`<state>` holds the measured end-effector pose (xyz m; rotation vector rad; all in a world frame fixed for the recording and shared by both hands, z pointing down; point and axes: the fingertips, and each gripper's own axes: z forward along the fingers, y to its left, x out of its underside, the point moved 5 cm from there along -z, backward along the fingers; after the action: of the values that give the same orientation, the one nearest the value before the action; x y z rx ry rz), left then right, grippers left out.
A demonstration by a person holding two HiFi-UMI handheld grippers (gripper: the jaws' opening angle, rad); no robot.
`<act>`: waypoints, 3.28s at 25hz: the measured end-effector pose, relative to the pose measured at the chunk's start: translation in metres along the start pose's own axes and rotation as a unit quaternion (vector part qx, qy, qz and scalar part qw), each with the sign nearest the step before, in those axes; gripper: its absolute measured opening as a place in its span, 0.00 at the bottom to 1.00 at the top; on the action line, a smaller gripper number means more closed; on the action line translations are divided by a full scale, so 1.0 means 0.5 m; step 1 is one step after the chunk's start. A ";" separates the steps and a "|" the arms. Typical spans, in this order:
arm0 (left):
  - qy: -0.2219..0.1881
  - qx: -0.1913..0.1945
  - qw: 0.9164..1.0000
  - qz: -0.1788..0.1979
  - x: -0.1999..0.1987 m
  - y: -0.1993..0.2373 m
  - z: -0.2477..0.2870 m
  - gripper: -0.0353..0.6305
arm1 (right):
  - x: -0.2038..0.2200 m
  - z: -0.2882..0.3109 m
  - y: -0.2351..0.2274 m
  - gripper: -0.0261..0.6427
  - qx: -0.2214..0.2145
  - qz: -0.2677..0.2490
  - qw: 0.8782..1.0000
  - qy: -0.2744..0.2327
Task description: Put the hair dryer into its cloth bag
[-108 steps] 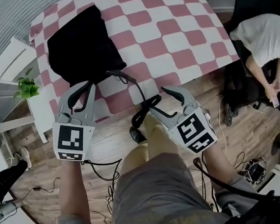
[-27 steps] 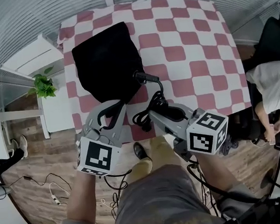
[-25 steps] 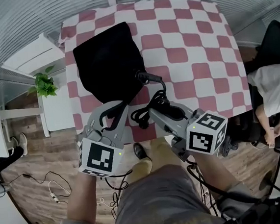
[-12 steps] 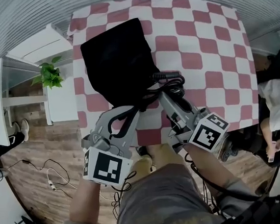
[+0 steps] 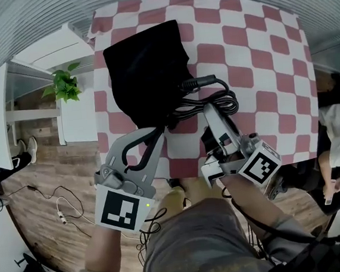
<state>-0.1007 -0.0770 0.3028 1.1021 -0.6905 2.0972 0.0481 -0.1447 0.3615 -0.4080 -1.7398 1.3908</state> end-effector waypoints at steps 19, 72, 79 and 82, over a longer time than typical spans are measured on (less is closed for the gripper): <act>0.007 0.004 1.000 -0.010 0.013 -0.028 0.019 0.07 | 0.077 0.045 0.003 0.17 -0.038 0.099 0.994 -0.020; 0.046 0.044 0.998 -0.022 0.074 -0.085 0.058 0.07 | 0.154 0.068 -0.067 0.18 0.020 0.066 0.992 0.109; 0.062 0.020 0.998 -0.006 0.087 -0.078 0.065 0.08 | 0.143 0.050 -0.067 0.42 0.045 0.085 0.981 0.168; 0.060 0.019 0.998 -0.005 0.089 -0.084 0.059 0.08 | 0.152 0.025 -0.064 0.52 0.067 0.088 0.973 0.203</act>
<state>-0.0733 -0.0572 0.3615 0.9877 -0.5876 2.1559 0.0018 -0.1101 0.4213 -0.7309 -1.2940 1.4212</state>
